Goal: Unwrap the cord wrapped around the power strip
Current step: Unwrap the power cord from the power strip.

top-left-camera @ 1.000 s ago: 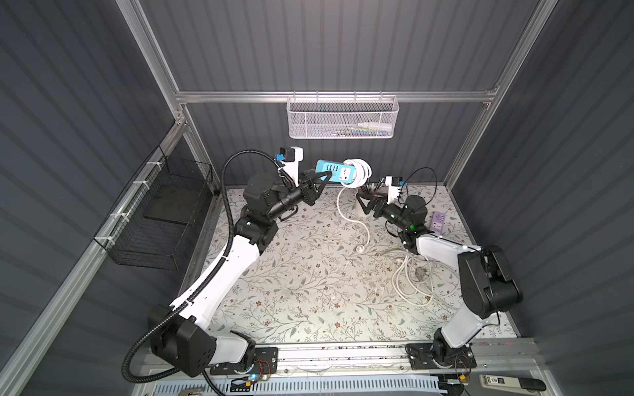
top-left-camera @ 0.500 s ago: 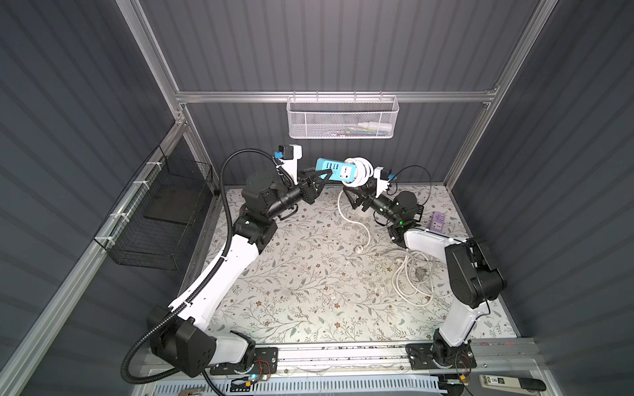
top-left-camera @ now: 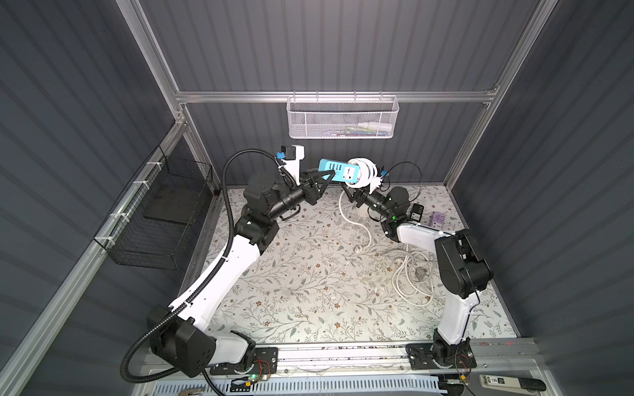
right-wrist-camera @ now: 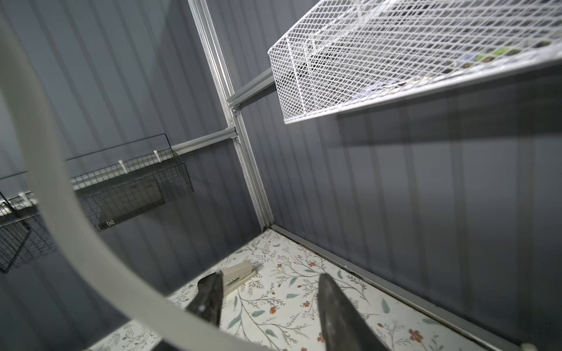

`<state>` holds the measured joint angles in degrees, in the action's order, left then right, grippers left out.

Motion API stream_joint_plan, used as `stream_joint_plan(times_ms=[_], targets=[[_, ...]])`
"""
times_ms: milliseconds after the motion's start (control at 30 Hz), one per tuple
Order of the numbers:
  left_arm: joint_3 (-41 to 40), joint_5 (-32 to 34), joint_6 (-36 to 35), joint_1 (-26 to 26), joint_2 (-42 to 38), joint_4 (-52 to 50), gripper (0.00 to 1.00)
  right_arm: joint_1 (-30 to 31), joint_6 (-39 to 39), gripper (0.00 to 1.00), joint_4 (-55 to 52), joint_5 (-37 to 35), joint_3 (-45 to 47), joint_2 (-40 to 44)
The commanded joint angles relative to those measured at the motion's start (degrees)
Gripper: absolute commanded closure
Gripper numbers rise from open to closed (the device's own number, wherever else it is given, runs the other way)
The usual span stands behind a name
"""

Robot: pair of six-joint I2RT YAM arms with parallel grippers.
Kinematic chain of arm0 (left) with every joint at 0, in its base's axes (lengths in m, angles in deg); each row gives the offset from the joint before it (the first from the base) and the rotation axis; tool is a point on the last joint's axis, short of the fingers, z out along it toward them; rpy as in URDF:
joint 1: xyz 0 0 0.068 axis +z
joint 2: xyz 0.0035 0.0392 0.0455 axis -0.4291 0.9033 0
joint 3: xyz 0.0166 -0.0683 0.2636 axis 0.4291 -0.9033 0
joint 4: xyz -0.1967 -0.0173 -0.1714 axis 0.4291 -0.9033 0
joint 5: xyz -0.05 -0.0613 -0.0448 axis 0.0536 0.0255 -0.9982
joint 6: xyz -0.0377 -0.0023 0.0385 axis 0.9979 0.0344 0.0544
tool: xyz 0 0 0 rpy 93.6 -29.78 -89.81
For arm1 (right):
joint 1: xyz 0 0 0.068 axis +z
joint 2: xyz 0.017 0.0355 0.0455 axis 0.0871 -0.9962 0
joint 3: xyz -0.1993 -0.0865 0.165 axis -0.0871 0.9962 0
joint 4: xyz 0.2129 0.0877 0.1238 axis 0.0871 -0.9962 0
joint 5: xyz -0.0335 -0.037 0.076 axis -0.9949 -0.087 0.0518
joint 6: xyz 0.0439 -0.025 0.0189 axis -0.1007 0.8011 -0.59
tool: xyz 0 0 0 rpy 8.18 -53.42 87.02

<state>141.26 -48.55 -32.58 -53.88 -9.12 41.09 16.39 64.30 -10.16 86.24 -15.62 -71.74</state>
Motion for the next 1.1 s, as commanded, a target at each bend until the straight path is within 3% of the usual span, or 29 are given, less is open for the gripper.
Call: stream_joint_plan(times_ms=[0,100,400,667,800,1067], targets=[[1.19,0.17,0.5,-0.34,-1.4,5.02,1.0,0.21,0.14,0.79,-0.36,0.01,-1.2,1.57],[0.62,0.5,0.32,-0.36,-1.49,5.46,1.0,0.01,0.09,1.0,-1.19,-0.48,-0.11,2.68],[0.17,0.63,0.05,-0.35,-2.01,4.84,1.0,-3.45,-5.08,1.0,-4.54,1.2,2.75,5.15],[-3.39,0.82,0.67,-0.36,-3.12,3.53,1.0,-7.43,-3.45,1.0,-14.31,2.34,-1.34,10.08],[-5.53,2.86,0.37,-0.36,-3.9,4.06,1.0,-9.08,-2.01,1.0,-19.48,3.56,-1.84,14.85],[-6.65,5.8,-0.57,-0.27,-2.27,7.47,1.0,-10.71,0.14,1.0,-31.56,9.19,5.73,29.03]])
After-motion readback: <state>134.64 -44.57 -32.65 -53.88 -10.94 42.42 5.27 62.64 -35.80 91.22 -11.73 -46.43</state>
